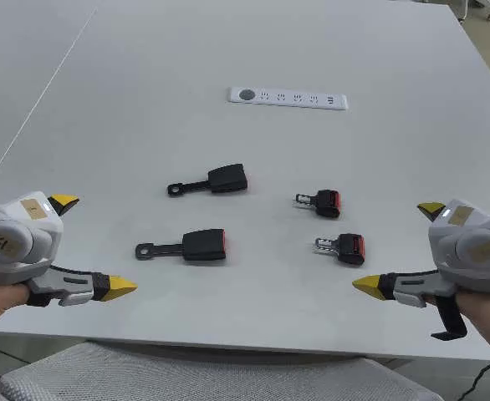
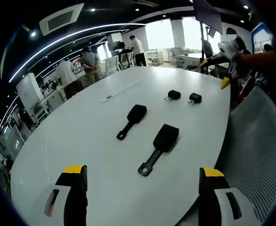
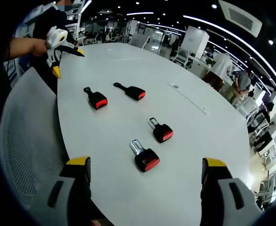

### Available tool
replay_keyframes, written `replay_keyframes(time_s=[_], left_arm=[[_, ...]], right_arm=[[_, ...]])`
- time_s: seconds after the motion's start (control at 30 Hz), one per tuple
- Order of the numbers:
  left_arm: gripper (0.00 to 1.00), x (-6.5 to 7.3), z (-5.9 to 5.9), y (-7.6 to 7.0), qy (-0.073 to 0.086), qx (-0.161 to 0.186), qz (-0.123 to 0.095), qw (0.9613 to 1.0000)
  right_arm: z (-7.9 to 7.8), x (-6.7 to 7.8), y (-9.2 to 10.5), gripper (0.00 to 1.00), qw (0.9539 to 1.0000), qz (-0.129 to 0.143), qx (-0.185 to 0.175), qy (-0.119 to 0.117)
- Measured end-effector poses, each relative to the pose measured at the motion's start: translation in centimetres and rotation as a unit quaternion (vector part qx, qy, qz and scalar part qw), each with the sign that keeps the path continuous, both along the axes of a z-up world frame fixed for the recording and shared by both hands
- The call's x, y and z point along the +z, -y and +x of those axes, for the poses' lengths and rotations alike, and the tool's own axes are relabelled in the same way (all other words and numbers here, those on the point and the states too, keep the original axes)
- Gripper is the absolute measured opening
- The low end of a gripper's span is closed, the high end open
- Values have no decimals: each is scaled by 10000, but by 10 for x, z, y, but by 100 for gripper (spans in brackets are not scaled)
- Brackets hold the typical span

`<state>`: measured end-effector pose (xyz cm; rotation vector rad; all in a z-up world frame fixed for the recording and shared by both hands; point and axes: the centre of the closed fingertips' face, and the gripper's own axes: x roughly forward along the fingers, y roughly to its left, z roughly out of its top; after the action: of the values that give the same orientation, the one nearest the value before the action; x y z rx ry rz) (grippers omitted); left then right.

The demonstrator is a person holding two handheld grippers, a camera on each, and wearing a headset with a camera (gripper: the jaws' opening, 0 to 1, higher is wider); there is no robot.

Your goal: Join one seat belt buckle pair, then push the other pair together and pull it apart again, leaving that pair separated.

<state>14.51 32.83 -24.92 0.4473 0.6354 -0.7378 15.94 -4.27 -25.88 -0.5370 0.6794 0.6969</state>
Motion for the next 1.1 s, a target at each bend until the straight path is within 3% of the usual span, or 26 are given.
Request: replay_keyframes(time_s=[0.37, 1.1], left_arm=[[100, -1, -2, 2, -76, -37, -25, 10000], [100, -1, 2, 0, 6, 46, 43, 10000]], right_arm=[[0, 2, -8, 99, 10000, 83, 49, -9], [4, 0, -10, 98, 10000, 60, 54, -29]])
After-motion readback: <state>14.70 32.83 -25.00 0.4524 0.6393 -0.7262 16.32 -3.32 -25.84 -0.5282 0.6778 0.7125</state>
